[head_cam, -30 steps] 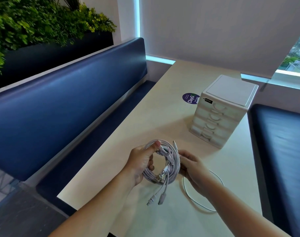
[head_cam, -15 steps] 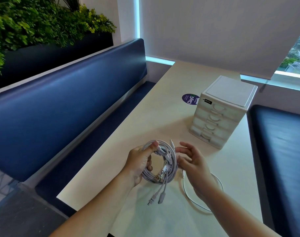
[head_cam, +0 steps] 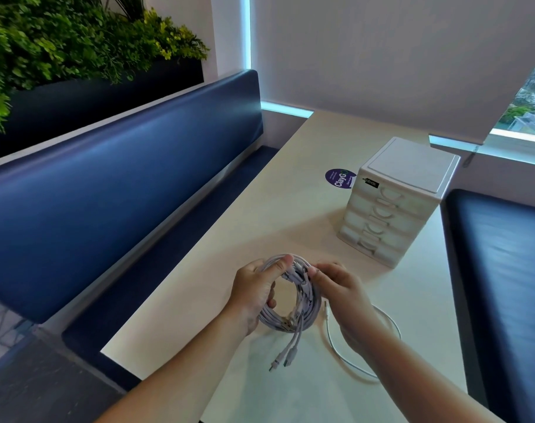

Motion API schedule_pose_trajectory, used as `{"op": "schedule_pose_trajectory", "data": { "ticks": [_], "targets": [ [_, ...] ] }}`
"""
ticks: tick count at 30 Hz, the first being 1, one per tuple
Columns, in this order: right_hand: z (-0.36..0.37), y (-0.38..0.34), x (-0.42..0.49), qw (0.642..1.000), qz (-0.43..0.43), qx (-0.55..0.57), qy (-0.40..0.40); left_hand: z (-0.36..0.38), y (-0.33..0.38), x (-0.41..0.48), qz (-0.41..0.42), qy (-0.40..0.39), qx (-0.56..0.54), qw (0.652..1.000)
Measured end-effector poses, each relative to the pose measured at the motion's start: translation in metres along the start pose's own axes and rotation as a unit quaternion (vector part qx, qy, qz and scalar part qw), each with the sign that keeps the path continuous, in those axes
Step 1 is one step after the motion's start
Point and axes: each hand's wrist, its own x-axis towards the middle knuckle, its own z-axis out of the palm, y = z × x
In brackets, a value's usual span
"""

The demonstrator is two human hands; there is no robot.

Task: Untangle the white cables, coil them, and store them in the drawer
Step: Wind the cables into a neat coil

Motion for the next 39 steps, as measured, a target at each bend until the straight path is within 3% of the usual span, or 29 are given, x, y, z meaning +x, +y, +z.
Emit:
{"op": "schedule_pose_trajectory", "data": {
  "ticks": [4,9,16,20,25,30,32,36,39],
  "targets": [
    [0.001,-0.008,0.001,0.998,0.054,0.024,-0.015,0.0,-0.002,-0.003,-0.006,-0.013,-0.01,1.0],
    [0.003,-0.007,-0.001,0.999,-0.007,0.031,0.015,-0.001,0.002,-0.003,-0.02,-0.027,-0.042,0.999],
    [-0.002,-0.003,0.001,0.996,-0.051,-0.068,0.015,-0.001,0.004,-0.004,-0.017,-0.012,-0.042,0.999],
    [-0.005,0.004,-0.001,0.993,-0.084,-0.08,-0.033,0.001,0.005,-0.001,-0.018,0.012,-0.054,0.998],
    [-0.002,0.007,-0.014,0.993,-0.041,-0.027,-0.103,0.003,0.009,-0.002,-0.015,0.029,-0.072,0.997],
    [-0.002,0.013,-0.011,0.996,0.018,0.023,-0.081,0.006,0.01,-0.003,-0.006,0.018,-0.059,0.998],
    [-0.004,0.013,-0.009,0.998,0.004,0.016,-0.063,0.005,0.01,-0.003,-0.008,0.019,-0.059,0.998],
    [-0.017,0.012,0.001,0.992,-0.104,-0.063,-0.04,0.0,0.012,-0.003,-0.02,-0.002,-0.057,0.998],
    [-0.03,0.011,0.012,0.974,-0.122,-0.183,-0.052,-0.003,0.013,-0.004,-0.032,-0.023,-0.07,0.997]
  ]
}}
